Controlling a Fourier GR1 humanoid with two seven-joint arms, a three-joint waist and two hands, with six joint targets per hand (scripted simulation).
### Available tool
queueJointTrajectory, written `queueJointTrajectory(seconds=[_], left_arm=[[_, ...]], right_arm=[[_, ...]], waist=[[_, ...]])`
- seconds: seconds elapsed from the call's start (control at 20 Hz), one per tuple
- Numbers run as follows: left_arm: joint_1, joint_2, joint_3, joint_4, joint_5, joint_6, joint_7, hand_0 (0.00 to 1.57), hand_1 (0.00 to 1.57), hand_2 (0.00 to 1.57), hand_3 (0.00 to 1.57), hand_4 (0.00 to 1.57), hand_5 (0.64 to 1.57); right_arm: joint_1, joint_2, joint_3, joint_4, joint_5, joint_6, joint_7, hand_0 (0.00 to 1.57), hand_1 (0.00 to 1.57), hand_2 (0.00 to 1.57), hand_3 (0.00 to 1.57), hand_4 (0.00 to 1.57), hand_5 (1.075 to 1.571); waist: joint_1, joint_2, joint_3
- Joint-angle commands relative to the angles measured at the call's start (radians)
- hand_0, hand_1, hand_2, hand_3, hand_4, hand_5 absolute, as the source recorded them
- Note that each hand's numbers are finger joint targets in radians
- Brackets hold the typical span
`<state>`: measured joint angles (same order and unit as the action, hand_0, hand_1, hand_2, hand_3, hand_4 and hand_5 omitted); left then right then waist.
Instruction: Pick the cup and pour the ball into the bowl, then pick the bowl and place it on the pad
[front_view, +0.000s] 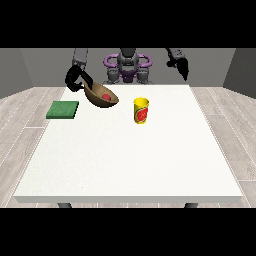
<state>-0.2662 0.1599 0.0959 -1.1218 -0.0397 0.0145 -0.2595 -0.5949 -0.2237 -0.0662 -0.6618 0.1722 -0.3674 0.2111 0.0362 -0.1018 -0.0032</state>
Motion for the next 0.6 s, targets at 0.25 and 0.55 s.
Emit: queueJointTrajectory(seconds=[0.25, 0.55], left_arm=[[-0.045, 0.042, 0.078, 0.040, 0.023, 0.014, -0.088, 0.00, 0.00, 0.00, 0.00, 1.02, 1.431], [-0.057, 0.099, 0.098, -0.047, 0.092, -0.097, -0.056, 0.00, 0.00, 0.00, 0.00, 1.25, 1.503]], right_arm=[[0.023, -0.140, -0.070, -0.115, -0.067, 0.161, -0.008, 1.57, 1.57, 1.57, 0.47, 0.83, 1.570], [0.031, -0.321, -0.186, -0.052, -0.112, 0.243, -0.095, 1.57, 1.57, 1.57, 0.22, 0.88, 1.570]], waist=[[-0.062, 0.116, 0.0030], [0.026, 0.176, 0.0036]])
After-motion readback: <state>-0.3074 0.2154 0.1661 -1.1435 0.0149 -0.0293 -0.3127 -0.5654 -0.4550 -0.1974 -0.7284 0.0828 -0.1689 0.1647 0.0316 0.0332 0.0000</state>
